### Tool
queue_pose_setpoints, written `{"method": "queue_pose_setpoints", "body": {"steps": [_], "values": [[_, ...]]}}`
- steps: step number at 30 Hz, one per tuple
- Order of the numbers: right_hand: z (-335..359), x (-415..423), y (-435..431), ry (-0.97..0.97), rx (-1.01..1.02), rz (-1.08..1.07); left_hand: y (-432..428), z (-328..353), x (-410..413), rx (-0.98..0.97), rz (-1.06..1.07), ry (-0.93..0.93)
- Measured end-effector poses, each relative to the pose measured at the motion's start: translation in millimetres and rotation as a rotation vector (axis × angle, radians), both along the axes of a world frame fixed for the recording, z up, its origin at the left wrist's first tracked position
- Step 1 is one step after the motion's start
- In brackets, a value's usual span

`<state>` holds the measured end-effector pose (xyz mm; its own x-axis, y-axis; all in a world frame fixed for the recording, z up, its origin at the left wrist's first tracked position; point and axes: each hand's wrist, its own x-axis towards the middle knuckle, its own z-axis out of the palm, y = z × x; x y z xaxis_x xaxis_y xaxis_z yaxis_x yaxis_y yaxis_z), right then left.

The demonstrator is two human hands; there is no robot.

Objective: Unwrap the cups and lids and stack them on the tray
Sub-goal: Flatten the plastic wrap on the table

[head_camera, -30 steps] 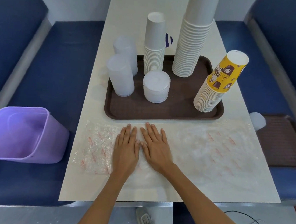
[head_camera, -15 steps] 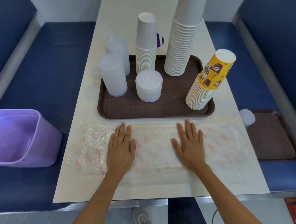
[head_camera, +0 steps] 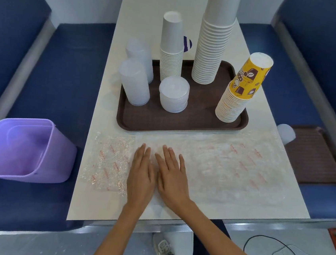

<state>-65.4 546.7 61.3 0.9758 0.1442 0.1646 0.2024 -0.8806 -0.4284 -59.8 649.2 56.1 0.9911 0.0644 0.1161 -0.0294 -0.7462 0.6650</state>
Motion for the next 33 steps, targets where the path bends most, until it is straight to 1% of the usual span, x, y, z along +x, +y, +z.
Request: {"method": "queue_pose_setpoints", "body": {"steps": [3, 6, 9, 13, 18, 23, 33], "values": [[-11.7, -9.5, -1.5, 0.119, -0.071, 0.007, -4.0, -9.2, -17.0, 0.006, 0.000, 0.041], [-18.4, -10.4, -8.5, 0.210, -0.136, 0.041, -1.7, -17.0, -19.1, 0.196, -0.066, 0.084], [-22.1, -9.0, -20.2, 0.204, -0.165, 0.056, -1.0, -17.7, -17.8, 0.337, -0.089, 0.112], [-27.1, -5.6, -47.2, 0.173, -0.211, 0.019, -2.9, -17.0, -16.6, 0.435, -0.091, 0.144], [-25.6, -2.4, -95.3, 0.213, -0.206, -0.066, -3.8, -19.2, -15.1, 0.466, -0.092, 0.176], [-20.3, -1.4, -137.8, 0.269, -0.268, -0.174, -5.5, -15.6, -15.5, 0.481, -0.102, 0.190], [-16.4, -2.3, -142.1, 0.304, -0.260, -0.184, -5.8, -8.2, -18.2, 0.453, -0.083, 0.179]]}}
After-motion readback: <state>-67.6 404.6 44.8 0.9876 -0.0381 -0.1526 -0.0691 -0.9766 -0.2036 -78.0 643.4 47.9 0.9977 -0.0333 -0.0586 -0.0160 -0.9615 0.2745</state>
